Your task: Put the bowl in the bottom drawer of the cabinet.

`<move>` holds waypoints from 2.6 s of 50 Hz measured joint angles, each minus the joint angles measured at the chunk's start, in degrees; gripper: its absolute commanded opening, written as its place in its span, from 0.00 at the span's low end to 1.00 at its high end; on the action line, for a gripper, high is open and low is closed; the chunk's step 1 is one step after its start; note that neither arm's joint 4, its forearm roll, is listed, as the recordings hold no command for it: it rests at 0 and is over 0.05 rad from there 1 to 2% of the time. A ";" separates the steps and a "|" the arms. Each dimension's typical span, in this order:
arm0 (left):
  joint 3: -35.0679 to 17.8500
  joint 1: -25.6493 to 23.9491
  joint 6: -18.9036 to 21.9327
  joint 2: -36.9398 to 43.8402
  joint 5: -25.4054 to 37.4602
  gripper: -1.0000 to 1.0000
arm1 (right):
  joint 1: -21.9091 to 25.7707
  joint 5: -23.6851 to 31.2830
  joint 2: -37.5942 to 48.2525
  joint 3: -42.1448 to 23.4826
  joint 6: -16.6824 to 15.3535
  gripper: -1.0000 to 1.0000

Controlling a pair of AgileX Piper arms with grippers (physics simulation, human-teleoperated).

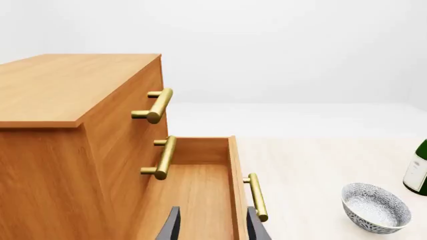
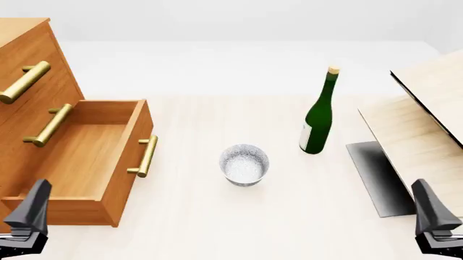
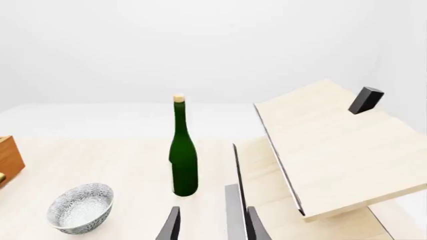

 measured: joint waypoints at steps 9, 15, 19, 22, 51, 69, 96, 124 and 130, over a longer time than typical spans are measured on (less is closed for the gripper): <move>-0.12 -0.13 0.08 0.29 -0.18 1.00 | -0.29 0.02 0.09 -0.09 -0.03 1.00; -0.47 -1.52 0.37 0.13 0.19 1.00 | -0.38 0.05 0.10 -0.12 -0.04 1.00; -0.95 -3.93 0.98 0.11 0.72 1.00 | -0.42 0.06 0.10 -0.13 -0.05 1.00; -1.38 -6.55 1.52 0.31 1.05 1.00 | -0.44 0.07 0.10 -0.14 -0.05 1.00; -7.95 -27.69 5.10 1.04 4.53 1.00 | -0.47 0.11 0.13 -0.18 -0.07 1.00; -15.31 -35.45 6.08 5.97 5.44 1.00 | -0.46 0.11 0.15 -0.20 -0.07 1.00; -27.36 -41.35 8.97 24.30 4.32 1.00 | -0.45 0.11 0.15 -0.20 -0.07 1.00; -39.54 -43.68 7.91 42.70 4.33 1.00 | -0.45 0.11 0.15 -0.20 -0.07 1.00; -40.80 -43.94 7.45 45.64 3.14 1.00 | -0.45 0.11 0.15 -0.20 -0.07 1.00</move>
